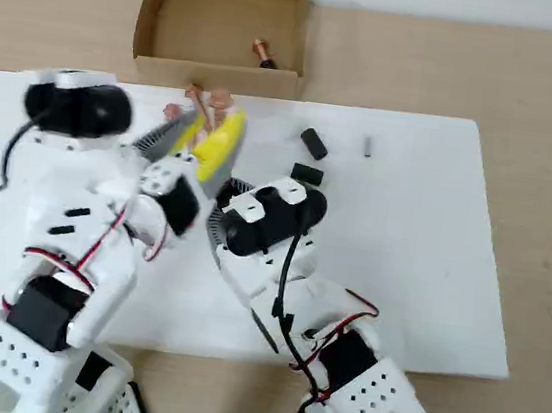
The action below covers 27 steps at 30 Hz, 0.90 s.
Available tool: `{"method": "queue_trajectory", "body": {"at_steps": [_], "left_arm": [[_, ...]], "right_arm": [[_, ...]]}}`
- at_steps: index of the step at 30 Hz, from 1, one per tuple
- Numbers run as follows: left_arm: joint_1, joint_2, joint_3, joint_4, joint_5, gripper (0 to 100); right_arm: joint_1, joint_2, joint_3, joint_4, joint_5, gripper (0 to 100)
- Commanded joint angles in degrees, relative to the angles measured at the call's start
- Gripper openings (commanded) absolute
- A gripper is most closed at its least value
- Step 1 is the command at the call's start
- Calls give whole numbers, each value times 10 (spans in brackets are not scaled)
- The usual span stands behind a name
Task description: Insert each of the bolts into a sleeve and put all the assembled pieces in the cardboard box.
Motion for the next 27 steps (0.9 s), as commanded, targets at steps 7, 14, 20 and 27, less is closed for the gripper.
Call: {"method": "queue_trajectory", "body": {"at_steps": [7,14,20,27], "left_arm": [[-3,5,-25,16,-2,178],[-5,6,-18,15,-2,178],[-6,6,4,-7,-28,160],[-5,6,22,-41,-94,54]], "right_arm": [[-8,-15,-50,-4,-2,9],[-8,-15,-51,-4,-2,9],[-8,-15,-51,-4,-2,9],[-8,-15,-68,-2,-2,9]]}}
